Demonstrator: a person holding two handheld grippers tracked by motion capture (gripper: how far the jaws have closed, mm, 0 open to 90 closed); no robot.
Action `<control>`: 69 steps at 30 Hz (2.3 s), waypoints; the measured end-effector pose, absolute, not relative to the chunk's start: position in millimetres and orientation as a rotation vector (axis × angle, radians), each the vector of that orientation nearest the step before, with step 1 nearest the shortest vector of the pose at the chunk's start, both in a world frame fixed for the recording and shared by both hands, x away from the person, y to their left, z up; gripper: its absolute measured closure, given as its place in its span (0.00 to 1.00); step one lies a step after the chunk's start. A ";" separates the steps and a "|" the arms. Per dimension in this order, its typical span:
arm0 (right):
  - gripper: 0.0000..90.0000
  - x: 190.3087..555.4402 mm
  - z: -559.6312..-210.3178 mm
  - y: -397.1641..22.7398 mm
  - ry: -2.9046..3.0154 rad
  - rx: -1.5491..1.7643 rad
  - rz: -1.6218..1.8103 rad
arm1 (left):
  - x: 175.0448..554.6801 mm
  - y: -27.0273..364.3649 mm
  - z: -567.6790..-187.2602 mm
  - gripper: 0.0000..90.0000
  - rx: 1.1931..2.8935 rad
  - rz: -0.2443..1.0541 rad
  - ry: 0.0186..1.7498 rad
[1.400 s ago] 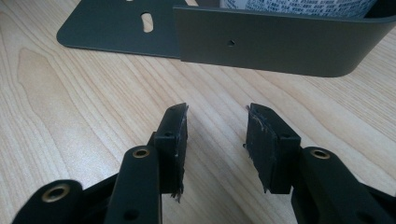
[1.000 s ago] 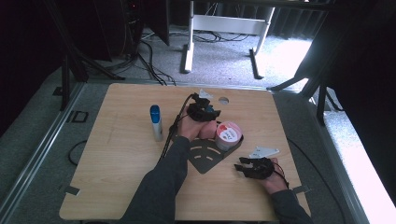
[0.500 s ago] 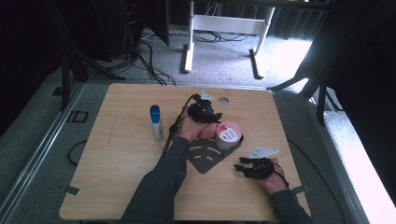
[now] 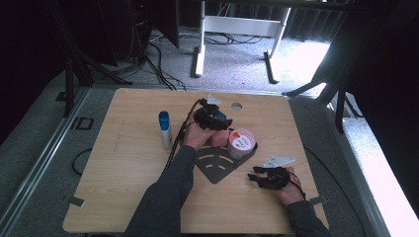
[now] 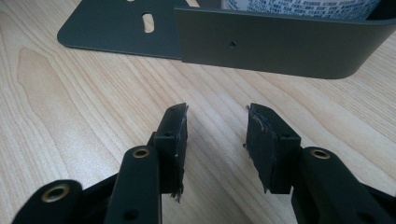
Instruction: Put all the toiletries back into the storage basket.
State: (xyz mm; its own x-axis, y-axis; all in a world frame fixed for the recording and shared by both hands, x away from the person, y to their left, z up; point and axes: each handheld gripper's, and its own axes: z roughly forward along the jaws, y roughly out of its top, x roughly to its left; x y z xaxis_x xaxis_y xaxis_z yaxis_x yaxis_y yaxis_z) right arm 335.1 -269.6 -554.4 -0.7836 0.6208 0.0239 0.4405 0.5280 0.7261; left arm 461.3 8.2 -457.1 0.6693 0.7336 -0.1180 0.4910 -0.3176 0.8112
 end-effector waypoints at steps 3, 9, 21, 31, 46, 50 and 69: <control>0.64 335.2 -554.4 -269.7 2.531 0.894 1.103 | 458.5 10.9 -456.2 0.31 1.985 0.349 0.945; 0.64 335.2 -554.5 -269.7 2.531 0.893 1.102 | 456.6 17.3 -454.9 0.27 2.012 0.324 0.915; 0.63 335.1 -554.6 -270.1 2.538 0.889 1.111 | 445.4 33.3 -452.0 0.33 2.008 0.353 0.905; 0.62 335.0 -554.7 -270.2 2.539 0.891 1.114 | 431.9 44.4 -440.7 0.40 2.025 0.402 0.892; 0.62 334.8 -554.6 -270.1 2.539 0.890 1.112 | 404.8 67.2 -432.3 0.72 2.021 0.504 0.901; 0.62 334.8 -554.6 -270.2 2.539 0.890 1.112 | 398.6 77.4 -436.1 0.80 2.043 0.530 0.933; 0.62 334.4 -554.4 -269.9 2.539 0.889 1.106 | 375.3 107.6 -462.2 1.00 2.064 0.529 1.013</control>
State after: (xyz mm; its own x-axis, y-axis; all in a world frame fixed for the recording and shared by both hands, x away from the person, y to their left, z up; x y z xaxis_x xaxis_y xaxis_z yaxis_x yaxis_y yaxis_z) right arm 334.4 -269.9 -554.4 -0.7885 0.6144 0.0276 0.4388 0.5305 0.7253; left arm 375.3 107.6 -462.2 0.5991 0.8000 0.0328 0.4838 -0.3943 0.7813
